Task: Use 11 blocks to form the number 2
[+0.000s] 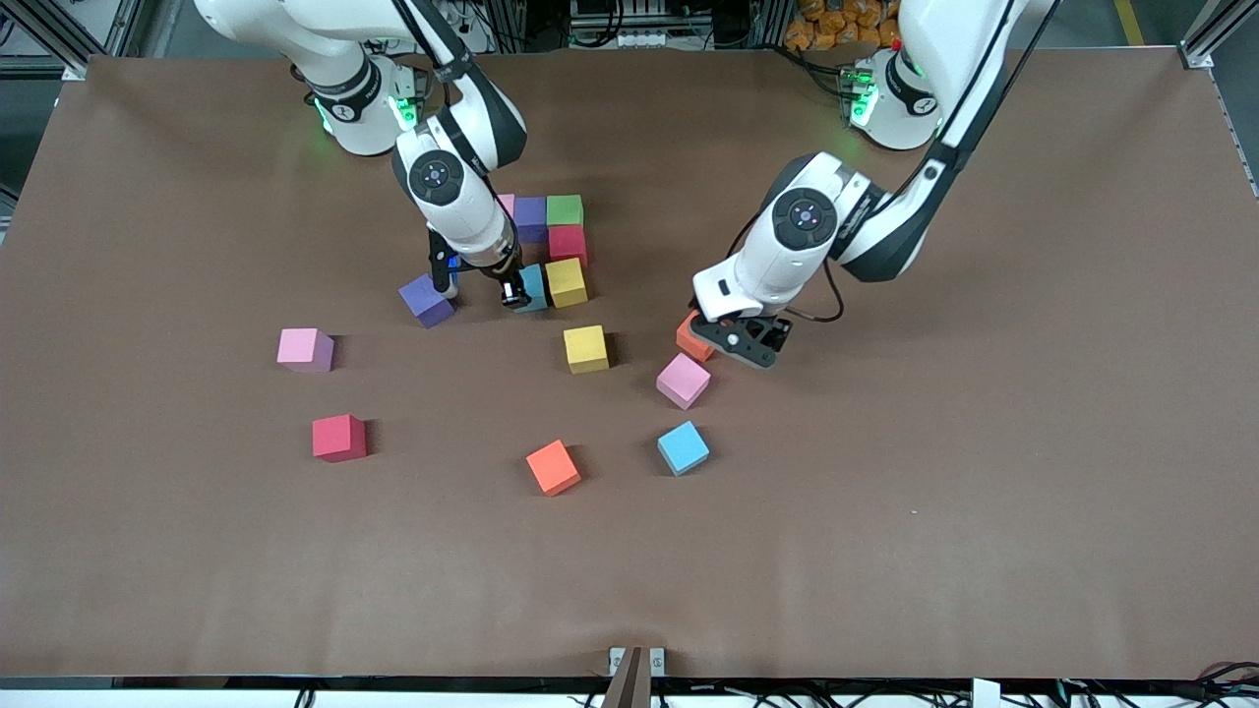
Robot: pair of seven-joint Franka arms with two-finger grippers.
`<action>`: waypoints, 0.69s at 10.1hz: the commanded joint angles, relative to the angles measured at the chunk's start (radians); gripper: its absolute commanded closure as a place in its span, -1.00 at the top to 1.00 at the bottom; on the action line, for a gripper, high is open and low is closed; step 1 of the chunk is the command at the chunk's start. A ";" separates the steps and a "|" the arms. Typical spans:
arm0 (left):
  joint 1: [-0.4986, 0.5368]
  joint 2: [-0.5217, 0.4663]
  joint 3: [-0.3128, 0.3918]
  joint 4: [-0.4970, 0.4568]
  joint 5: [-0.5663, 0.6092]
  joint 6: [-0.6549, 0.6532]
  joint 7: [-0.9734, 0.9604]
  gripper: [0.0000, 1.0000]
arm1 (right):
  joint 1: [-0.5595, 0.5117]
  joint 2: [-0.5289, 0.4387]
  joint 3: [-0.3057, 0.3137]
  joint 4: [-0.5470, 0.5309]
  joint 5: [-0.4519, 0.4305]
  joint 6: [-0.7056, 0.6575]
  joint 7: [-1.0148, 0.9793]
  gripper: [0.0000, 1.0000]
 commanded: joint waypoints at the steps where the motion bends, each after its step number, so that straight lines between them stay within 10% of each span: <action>1: -0.039 0.036 -0.003 -0.039 0.020 0.122 -0.078 1.00 | 0.005 -0.004 0.003 -0.017 0.015 0.042 0.035 -1.00; 7: -0.077 0.050 -0.005 -0.110 0.231 0.151 -0.108 0.93 | 0.007 -0.004 0.023 -0.014 0.015 0.044 0.040 -1.00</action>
